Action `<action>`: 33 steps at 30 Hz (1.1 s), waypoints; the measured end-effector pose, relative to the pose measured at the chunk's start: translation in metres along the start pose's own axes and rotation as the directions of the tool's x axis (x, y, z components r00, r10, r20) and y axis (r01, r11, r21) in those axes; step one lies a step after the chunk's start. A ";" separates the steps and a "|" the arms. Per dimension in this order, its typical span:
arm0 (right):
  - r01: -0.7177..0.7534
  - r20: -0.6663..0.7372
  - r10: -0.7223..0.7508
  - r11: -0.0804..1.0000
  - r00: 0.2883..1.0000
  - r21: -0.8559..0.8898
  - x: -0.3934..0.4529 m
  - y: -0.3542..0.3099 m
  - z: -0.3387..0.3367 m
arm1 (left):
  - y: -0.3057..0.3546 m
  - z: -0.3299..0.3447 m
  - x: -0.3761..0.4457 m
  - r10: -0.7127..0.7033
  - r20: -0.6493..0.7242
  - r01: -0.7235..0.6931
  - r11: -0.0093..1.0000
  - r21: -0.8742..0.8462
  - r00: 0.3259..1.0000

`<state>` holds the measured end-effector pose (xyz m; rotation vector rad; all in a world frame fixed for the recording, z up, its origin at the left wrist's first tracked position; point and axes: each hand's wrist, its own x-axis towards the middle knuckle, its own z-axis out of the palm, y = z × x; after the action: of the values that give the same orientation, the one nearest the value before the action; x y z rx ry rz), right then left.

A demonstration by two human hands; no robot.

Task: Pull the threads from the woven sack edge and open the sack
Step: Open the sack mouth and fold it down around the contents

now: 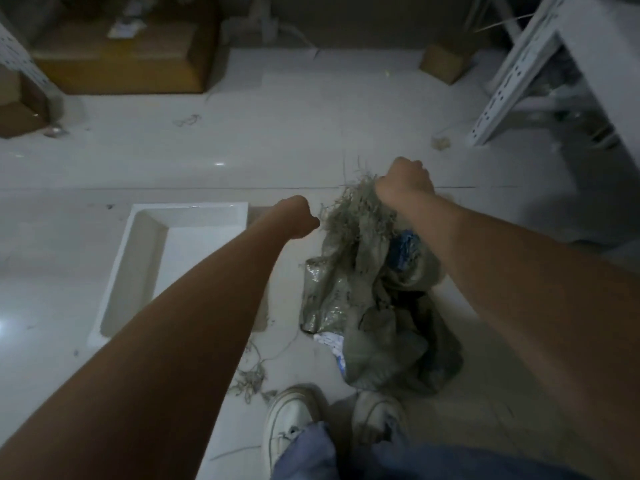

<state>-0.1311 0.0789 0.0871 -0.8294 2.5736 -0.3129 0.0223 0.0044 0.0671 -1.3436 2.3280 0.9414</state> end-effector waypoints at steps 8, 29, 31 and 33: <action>-0.209 0.244 0.152 0.951 0.958 0.228 0.012 0.079 0.021 | 0.049 0.056 0.028 -0.034 0.008 0.035 0.982 -0.186 0.999; -0.097 0.080 0.075 0.942 0.994 0.321 -0.023 0.058 -0.046 | 0.066 -0.021 -0.034 -0.061 -0.051 0.010 0.729 -0.684 0.997; -0.097 0.035 0.090 0.923 0.995 0.373 -0.041 0.044 -0.071 | 0.072 -0.037 -0.055 -0.050 -0.060 -0.014 0.647 -0.763 0.997; -0.140 0.128 0.085 0.839 0.988 0.526 -0.061 0.027 -0.094 | 0.078 -0.051 -0.077 -0.014 -0.076 -0.054 0.577 -0.815 0.997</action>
<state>-0.1427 0.1443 0.1810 -0.4667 2.2481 -0.8802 -0.0006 0.0484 0.1768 -1.6472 1.9663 2.1996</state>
